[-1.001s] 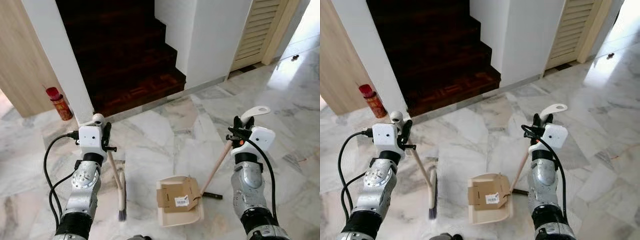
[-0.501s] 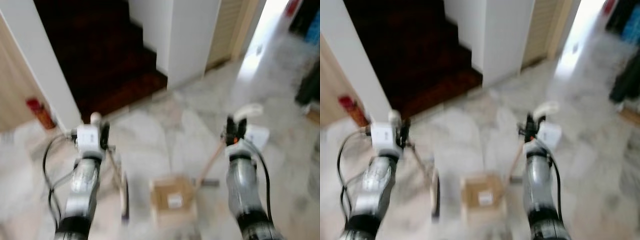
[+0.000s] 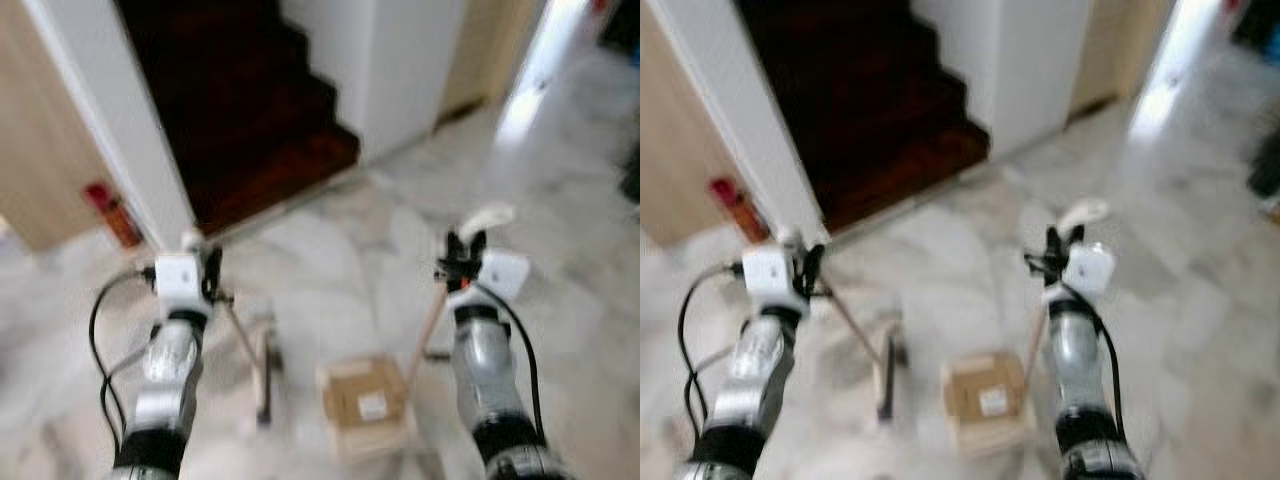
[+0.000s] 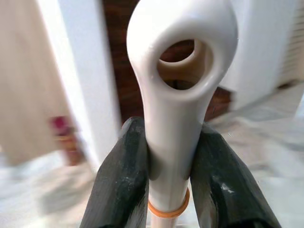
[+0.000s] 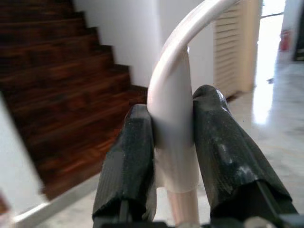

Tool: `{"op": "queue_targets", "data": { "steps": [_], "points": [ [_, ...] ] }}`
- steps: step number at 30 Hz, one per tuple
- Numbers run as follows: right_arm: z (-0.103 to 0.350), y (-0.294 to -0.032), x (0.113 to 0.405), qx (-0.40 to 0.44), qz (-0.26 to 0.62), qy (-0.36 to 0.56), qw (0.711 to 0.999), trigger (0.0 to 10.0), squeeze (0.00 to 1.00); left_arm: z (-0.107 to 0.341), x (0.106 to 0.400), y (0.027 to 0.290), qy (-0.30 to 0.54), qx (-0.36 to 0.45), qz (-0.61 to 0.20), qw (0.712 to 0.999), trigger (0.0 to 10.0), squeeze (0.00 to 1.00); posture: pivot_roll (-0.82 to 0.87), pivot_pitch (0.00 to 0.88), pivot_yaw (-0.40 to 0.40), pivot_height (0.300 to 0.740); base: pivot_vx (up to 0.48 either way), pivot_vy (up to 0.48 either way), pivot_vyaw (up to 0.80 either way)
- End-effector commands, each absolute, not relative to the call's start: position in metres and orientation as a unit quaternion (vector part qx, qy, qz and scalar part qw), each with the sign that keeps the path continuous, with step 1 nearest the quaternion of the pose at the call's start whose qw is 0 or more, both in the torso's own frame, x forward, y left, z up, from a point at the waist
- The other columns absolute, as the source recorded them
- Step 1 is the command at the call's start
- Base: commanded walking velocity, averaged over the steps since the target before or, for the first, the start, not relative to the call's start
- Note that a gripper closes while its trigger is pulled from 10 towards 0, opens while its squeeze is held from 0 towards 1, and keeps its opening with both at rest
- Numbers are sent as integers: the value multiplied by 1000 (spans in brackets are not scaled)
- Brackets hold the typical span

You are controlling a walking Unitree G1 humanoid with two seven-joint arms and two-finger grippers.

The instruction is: Sweep floor

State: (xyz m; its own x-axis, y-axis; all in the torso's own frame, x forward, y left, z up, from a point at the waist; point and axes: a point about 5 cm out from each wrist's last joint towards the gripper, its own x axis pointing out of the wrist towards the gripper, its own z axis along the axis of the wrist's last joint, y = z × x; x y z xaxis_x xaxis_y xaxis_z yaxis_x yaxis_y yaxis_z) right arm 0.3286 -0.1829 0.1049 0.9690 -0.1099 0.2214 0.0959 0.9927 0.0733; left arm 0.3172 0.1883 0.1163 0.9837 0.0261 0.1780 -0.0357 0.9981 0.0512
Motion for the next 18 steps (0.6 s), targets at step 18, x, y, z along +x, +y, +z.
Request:
{"op": "queue_targets", "data": {
  "steps": [18],
  "points": [
    [115, -185, 330, 46, -62, -140, 987, 10000, 0, 123, 317, 184, -104, 34, 11, 994, 10000, 0, 71, 39, 39, 740, 0, 330, 181]
  ]
}}
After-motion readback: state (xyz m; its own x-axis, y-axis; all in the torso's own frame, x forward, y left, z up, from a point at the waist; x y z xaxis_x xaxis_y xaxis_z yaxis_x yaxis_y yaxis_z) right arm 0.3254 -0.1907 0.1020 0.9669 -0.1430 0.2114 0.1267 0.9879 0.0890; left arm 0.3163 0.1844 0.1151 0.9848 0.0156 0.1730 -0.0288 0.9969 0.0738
